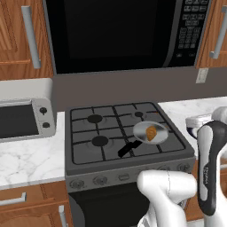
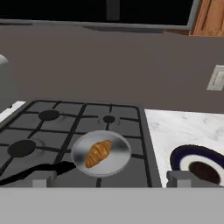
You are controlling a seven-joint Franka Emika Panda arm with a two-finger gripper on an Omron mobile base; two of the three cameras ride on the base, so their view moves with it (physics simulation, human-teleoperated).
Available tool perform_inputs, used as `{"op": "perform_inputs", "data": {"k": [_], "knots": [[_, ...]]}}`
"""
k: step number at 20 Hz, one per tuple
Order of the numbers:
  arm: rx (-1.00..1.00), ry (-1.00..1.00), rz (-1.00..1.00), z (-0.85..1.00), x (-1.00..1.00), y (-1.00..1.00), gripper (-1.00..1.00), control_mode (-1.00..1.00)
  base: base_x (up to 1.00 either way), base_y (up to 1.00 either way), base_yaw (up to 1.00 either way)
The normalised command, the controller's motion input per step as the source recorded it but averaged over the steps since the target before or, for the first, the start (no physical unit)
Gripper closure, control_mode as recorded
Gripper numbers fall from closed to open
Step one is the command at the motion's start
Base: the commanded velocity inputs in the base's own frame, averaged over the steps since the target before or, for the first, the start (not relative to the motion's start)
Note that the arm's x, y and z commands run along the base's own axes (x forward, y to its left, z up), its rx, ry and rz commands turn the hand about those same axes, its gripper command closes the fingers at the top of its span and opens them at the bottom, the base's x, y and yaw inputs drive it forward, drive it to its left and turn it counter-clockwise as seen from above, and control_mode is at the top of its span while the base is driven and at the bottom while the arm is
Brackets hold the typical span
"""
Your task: Pick the croissant and place it on the pan. Then turn on the stove to warm the croissant.
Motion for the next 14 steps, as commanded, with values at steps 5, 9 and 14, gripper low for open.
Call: {"op": "perform_inputs", "data": {"k": [5, 9, 14], "knots": [[-0.01, -0.12, 0.00, 0.00, -0.92, 0.04, -1.00, -1.00, 0.00, 0.00, 0.00], [-0.05, -0.13, 0.00, -0.03, -0.89, 0.13, -1.00, -1.00, 0.00, 0.00, 0.00], [-0.09, -0.11, 0.00, -0.18, -0.93, 0.22, -1.00, -1.00, 0.00, 0.00, 0.00]]}}
